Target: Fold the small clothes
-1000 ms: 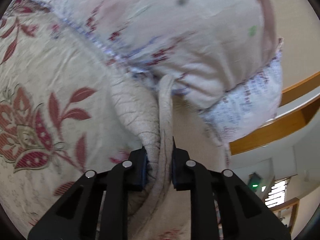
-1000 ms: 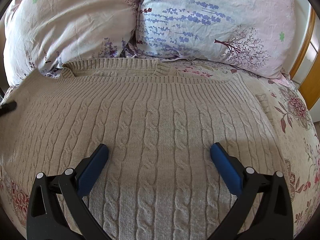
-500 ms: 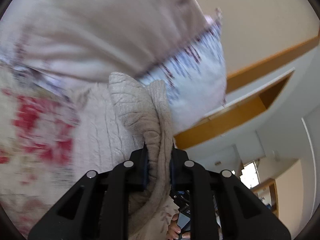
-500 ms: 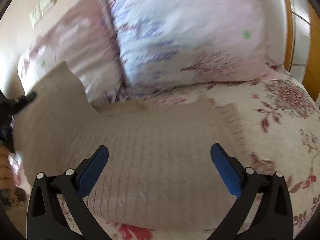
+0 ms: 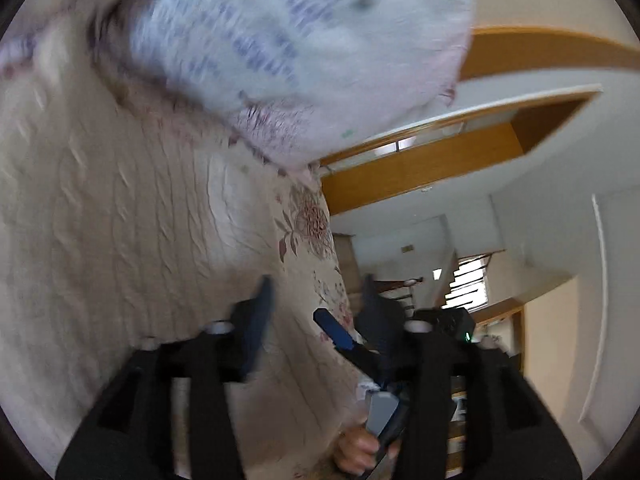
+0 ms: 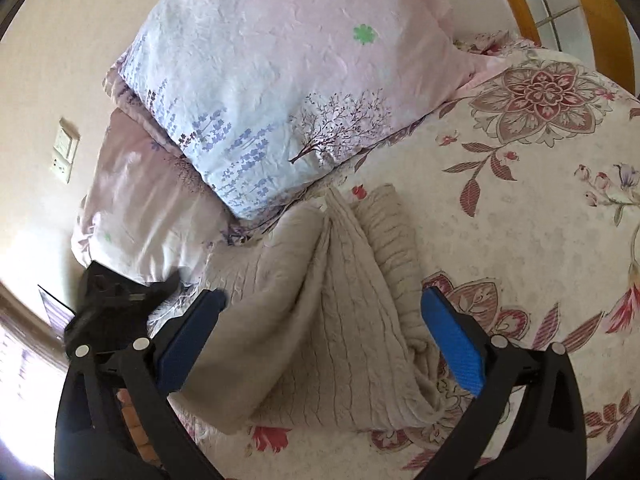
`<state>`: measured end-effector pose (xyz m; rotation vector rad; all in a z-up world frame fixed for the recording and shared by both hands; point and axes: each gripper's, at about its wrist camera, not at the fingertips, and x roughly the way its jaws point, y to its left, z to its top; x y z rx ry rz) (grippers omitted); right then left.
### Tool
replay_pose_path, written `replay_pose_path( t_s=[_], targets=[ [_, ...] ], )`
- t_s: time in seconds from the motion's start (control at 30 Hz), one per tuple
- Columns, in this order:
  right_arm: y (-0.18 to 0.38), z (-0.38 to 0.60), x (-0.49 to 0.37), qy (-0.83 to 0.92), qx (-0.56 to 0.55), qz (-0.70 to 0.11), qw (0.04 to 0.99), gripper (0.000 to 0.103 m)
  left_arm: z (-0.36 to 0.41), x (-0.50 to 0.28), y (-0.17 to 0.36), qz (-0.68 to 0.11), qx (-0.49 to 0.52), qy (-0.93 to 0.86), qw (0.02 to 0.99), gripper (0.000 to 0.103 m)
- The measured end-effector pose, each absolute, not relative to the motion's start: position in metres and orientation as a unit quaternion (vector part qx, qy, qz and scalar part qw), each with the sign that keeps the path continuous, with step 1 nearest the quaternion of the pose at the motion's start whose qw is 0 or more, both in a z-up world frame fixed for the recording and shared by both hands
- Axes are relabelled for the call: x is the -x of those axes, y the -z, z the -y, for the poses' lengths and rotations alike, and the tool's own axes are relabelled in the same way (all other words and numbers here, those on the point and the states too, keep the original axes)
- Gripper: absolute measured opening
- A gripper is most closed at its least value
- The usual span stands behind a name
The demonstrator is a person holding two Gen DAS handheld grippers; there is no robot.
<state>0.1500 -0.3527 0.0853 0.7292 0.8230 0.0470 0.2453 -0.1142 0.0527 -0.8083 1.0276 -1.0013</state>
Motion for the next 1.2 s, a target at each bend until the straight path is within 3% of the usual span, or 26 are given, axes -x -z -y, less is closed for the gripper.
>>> replay_pose_path(
  t_s=[0.07, 0.23, 0.4, 0.47, 0.5, 0.6, 0.83, 0.87, 0.9, 0.93, 1.2],
  targets=[
    [-0.084, 0.354, -0.155, -0.045, -0.361, -0.399, 0.842, 0.095, 0.091, -0.235, -0.069, -0.433, 0.335, 0.422, 0.723, 0.064],
    [-0.069, 0.348, -0.175, -0.086, -0.391, -0.436, 0.806, 0.078, 0.038, -0.216, -0.074, -0.426, 0.250, 0.276, 0.824, 0.067],
    [-0.056, 0.334, -0.196, -0.083, -0.368, -0.477, 0.794, 0.074, 0.018, -0.215, -0.039, -0.456, 0.248, 0.240, 0.820, 0.068],
    [-0.049, 0.326, -0.202, -0.090, -0.354, -0.496, 0.788, 0.068, 0.024, -0.218, -0.028, -0.468, 0.253, 0.244, 0.811, 0.068],
    [-0.047, 0.320, -0.205, -0.098, -0.345, -0.506, 0.785, 0.057, 0.024, -0.219, -0.024, -0.472, 0.254, 0.249, 0.806, 0.068],
    [-0.046, 0.309, -0.207, -0.112, -0.322, -0.514, 0.787, 0.052, 0.026, -0.217, -0.013, -0.477, 0.254, 0.275, 0.795, 0.068],
    [-0.025, 0.321, -0.232, -0.108, -0.404, -0.504, 0.756, 0.044, 0.031, -0.216, 0.005, -0.492, 0.270, 0.300, 0.771, 0.068],
    [-0.024, 0.323, -0.234, -0.103, -0.408, -0.504, 0.754, 0.041, 0.031, -0.215, 0.006, -0.489, 0.271, 0.302, 0.772, 0.069],
    [-0.025, 0.323, -0.235, -0.098, -0.404, -0.505, 0.756, 0.030, 0.031, -0.215, 0.005, -0.490, 0.269, 0.303, 0.772, 0.069],
    [-0.027, 0.322, -0.236, -0.094, -0.396, -0.502, 0.763, 0.022, 0.029, -0.213, 0.004, -0.490, 0.269, 0.304, 0.771, 0.069],
    [-0.110, 0.265, -0.215, -0.039, -0.124, -0.398, 0.908, 0.018, 0.026, -0.214, 0.002, -0.485, 0.277, 0.307, 0.770, 0.071]
  ],
)
